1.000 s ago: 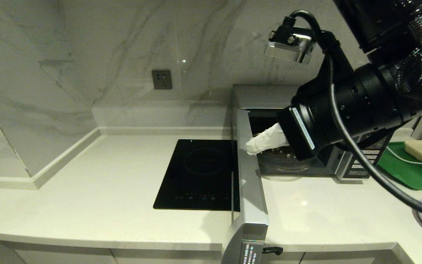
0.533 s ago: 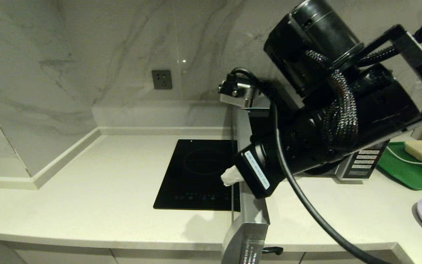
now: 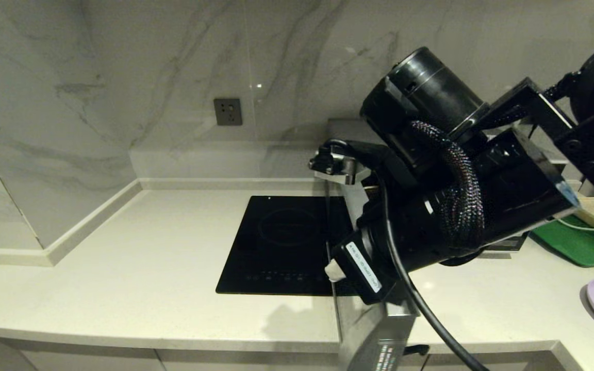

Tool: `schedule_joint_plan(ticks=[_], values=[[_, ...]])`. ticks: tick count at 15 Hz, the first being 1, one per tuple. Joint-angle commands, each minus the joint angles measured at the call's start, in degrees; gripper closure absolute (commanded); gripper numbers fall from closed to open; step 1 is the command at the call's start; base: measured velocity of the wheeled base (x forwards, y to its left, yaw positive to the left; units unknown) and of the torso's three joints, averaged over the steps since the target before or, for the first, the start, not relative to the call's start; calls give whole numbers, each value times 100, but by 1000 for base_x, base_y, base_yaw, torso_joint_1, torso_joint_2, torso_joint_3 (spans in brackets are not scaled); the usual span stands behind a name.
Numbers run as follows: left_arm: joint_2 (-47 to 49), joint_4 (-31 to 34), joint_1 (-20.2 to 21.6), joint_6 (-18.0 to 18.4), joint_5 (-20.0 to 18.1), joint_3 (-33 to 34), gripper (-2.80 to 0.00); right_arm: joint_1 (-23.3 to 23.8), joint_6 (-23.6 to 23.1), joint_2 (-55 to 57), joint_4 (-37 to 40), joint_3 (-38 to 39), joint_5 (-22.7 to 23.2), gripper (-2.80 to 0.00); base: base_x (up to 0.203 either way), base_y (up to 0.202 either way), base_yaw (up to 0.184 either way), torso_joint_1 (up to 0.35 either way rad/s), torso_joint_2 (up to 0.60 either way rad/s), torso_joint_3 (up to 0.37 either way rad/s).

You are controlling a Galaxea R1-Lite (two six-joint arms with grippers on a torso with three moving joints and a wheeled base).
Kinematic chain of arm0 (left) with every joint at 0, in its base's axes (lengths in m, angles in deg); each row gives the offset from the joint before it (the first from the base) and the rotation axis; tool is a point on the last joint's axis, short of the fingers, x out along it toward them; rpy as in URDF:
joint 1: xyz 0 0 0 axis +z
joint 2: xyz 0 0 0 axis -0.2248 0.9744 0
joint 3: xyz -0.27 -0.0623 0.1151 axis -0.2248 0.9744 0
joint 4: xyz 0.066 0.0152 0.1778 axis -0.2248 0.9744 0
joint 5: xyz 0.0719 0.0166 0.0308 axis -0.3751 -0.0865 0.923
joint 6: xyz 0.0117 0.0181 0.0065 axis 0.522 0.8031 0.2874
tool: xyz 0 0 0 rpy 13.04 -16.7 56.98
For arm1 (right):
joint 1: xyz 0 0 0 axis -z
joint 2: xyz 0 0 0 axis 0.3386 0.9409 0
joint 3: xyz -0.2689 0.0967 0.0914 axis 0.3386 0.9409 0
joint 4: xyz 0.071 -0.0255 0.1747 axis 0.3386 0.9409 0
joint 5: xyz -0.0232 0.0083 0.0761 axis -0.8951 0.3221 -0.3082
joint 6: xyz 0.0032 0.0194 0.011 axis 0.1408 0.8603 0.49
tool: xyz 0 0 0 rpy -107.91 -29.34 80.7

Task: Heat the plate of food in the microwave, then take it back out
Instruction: Close the microwave oven

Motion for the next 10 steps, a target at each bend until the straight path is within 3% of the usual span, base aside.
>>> schedule_joint_plan(ticks=[1,4,6,8,10], values=[[0,-2,2,1,3,1,0,121,11,-375,19,398,-79,0,0,0,0,0,0,0],[0,-2,2,1,2,1,0,398,232,-791,10,792,-210,0,0,0,0,0,0,0],[0,-2,2,1,2,1,0,721,330,-999,2,1038,-623,0,0,0,0,0,0,0],[0,-2,2,-8,2,1,0,1129,780,-1212,1,1184,-986,0,0,0,0,0,0,0],[0,-2,2,-8,2,1,0,1582,1133,-1440,-5,1430,-1062,0,0,0,0,0,0,0]])
